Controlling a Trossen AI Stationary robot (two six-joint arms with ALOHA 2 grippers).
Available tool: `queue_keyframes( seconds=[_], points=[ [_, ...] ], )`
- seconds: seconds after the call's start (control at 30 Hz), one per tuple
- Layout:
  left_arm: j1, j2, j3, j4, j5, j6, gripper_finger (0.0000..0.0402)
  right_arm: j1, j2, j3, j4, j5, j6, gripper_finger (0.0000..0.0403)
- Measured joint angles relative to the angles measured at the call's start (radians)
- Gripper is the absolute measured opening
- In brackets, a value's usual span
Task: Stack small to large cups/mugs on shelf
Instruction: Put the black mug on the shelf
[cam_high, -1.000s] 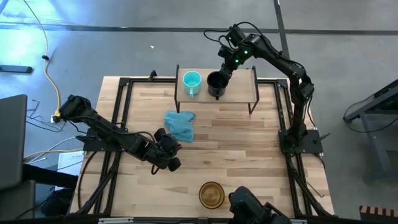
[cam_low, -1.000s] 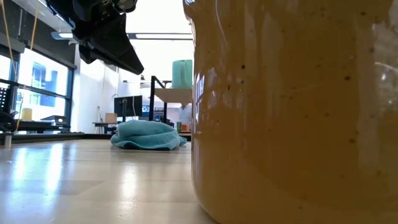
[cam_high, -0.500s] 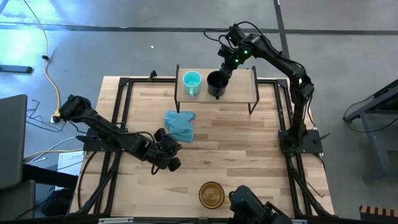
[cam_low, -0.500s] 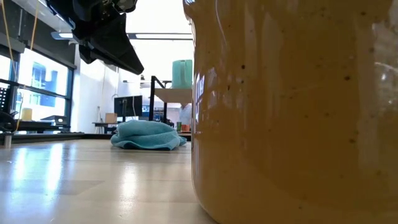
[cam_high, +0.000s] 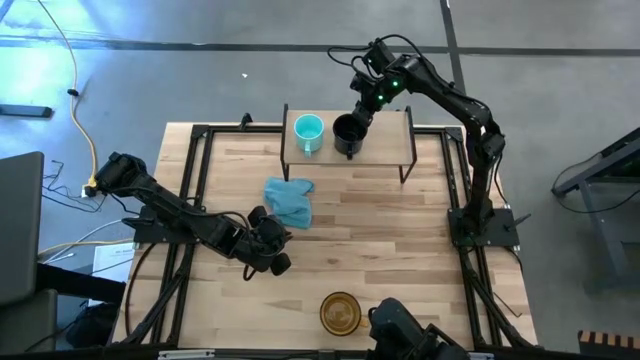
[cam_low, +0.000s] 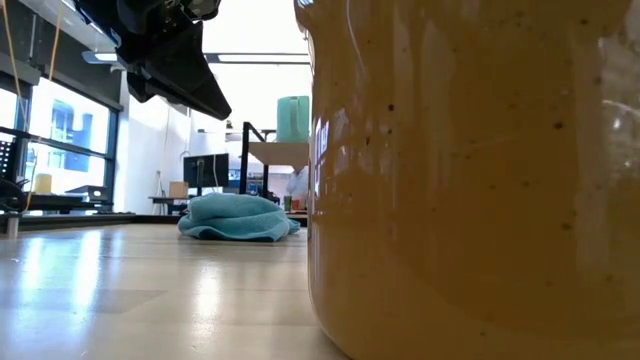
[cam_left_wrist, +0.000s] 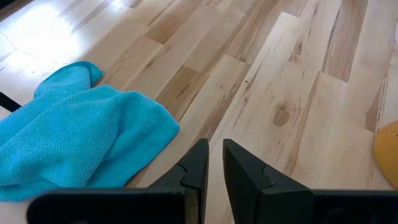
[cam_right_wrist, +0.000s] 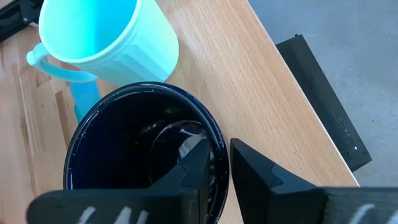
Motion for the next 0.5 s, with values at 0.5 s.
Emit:
queue_keyframes(
  seconds=[0.5],
  points=[
    [0.0,0.0,0.0,0.0,0.0,-0.002,0.0037,-0.002,0.0,0.0,0.001,0.014,0.001,0.0055]
  ],
)
